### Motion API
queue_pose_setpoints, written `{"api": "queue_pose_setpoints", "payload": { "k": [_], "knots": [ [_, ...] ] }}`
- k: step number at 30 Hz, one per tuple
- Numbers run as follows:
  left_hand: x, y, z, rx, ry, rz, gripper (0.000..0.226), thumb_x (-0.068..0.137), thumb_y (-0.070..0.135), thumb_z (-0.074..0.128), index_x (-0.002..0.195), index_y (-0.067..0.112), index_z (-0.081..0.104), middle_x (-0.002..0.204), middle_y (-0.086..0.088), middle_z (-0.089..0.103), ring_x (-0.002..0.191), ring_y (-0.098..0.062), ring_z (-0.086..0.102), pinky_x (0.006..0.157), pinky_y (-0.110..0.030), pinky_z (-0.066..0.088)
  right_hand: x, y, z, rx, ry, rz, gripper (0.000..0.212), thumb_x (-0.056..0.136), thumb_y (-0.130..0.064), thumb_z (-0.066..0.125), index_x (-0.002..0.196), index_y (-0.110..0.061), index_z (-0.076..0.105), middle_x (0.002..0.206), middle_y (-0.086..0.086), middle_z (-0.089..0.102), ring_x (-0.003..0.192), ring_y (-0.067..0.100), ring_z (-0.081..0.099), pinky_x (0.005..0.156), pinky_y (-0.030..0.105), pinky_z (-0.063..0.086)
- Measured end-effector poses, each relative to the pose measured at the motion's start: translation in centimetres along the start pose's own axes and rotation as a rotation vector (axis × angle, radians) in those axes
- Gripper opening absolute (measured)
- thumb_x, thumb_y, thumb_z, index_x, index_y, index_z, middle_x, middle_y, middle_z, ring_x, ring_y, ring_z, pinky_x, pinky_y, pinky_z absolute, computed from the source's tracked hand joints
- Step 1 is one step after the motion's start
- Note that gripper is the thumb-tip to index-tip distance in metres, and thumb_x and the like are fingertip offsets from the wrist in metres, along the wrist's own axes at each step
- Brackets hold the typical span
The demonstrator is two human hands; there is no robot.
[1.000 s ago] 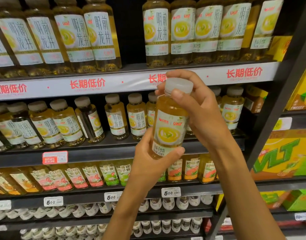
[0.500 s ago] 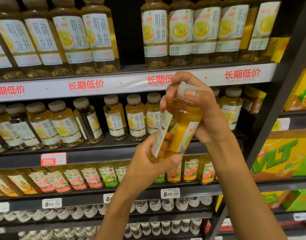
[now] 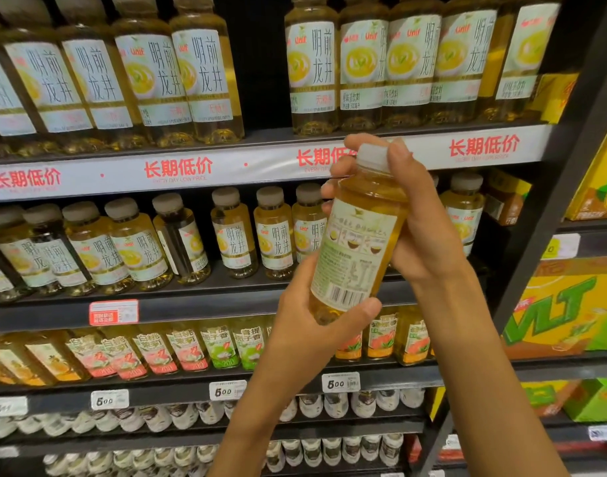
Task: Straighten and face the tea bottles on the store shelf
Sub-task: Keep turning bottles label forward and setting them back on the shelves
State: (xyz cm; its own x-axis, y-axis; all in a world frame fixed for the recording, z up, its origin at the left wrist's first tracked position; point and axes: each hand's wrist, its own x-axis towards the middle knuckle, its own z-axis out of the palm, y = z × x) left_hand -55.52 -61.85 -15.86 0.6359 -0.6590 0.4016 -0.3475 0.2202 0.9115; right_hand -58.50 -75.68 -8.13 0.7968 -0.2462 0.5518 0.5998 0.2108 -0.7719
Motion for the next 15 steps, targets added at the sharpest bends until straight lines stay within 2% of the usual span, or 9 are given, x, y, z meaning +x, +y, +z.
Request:
{"api": "queue_pose_setpoints", "payload": {
  "k": [3, 6, 8, 11, 13, 15],
  "knots": [
    [-0.3, -0.2, 0.9, 0.015, 0.086, 0.014, 0.048, 0.072, 0.034, 0.075, 0.116, 0.032, 0.055, 0.104, 0.02, 0.07, 0.097, 0.003, 0.065, 0.072, -0.007, 0.049, 0.1, 0.3, 0.2, -0.076, 0.049, 0.028, 0.028, 0.095, -0.032, 0.044, 0.107, -0.015, 0.062, 0.098, 0.004, 0.072, 0.094, 0.023, 0.069, 0.083, 0.037, 0.055],
    [-0.1, -0.9, 1.0, 0.046, 0.2, 0.026, 0.061, 0.071, 0.033, 0.081, 0.124, 0.029, 0.051, 0.106, 0.021, 0.067, 0.1, 0.004, 0.063, 0.075, -0.008, 0.049, -0.1, 1.0, 0.2, -0.242, 0.105, 0.017, 0.025, 0.091, -0.035, 0.053, 0.109, -0.02, 0.062, 0.1, 0.004, 0.072, 0.099, 0.023, 0.068, 0.086, 0.034, 0.055],
    [0.0, -1.2, 0.8, 0.066, 0.202, 0.022, 0.058, 0.072, 0.028, 0.076, 0.123, 0.033, 0.048, 0.107, 0.024, 0.066, 0.101, 0.005, 0.062, 0.076, -0.007, 0.048, -0.3, 1.4, 0.0, -0.239, 0.077, 0.019, 0.027, 0.092, -0.032, 0.054, 0.115, -0.021, 0.059, 0.102, 0.005, 0.072, 0.104, 0.029, 0.066, 0.09, 0.039, 0.054],
    [-0.3, -1.3, 0.6, 0.047, 0.179, -0.003, 0.054, 0.077, 0.014, 0.076, 0.12, 0.035, 0.05, 0.104, 0.025, 0.067, 0.097, 0.005, 0.063, 0.065, -0.005, 0.05, -0.5, 1.4, -0.3, -0.191, 0.048, 0.012, 0.03, 0.093, -0.027, 0.052, 0.121, -0.016, 0.056, 0.1, 0.004, 0.072, 0.102, 0.027, 0.067, 0.088, 0.037, 0.053],
    [-0.4, -1.3, 0.5, 0.044, 0.163, -0.004, 0.055, 0.075, 0.021, 0.077, 0.121, 0.035, 0.05, 0.106, 0.025, 0.067, 0.099, 0.005, 0.063, 0.067, -0.006, 0.05, -0.4, 1.3, -0.4, -0.161, 0.037, -0.002, 0.028, 0.094, -0.024, 0.05, 0.119, -0.014, 0.056, 0.097, 0.003, 0.071, 0.098, 0.025, 0.067, 0.087, 0.036, 0.053],
    [-0.2, -1.1, 0.2, 0.051, 0.145, -0.004, 0.056, 0.072, 0.032, 0.077, 0.121, 0.035, 0.051, 0.108, 0.024, 0.067, 0.101, 0.005, 0.063, 0.075, -0.008, 0.049, -0.3, 1.2, -0.3, -0.138, 0.023, -0.017, 0.027, 0.094, -0.022, 0.049, 0.117, -0.012, 0.056, 0.095, 0.003, 0.071, 0.096, 0.023, 0.067, 0.084, 0.034, 0.053]
  ]
}}
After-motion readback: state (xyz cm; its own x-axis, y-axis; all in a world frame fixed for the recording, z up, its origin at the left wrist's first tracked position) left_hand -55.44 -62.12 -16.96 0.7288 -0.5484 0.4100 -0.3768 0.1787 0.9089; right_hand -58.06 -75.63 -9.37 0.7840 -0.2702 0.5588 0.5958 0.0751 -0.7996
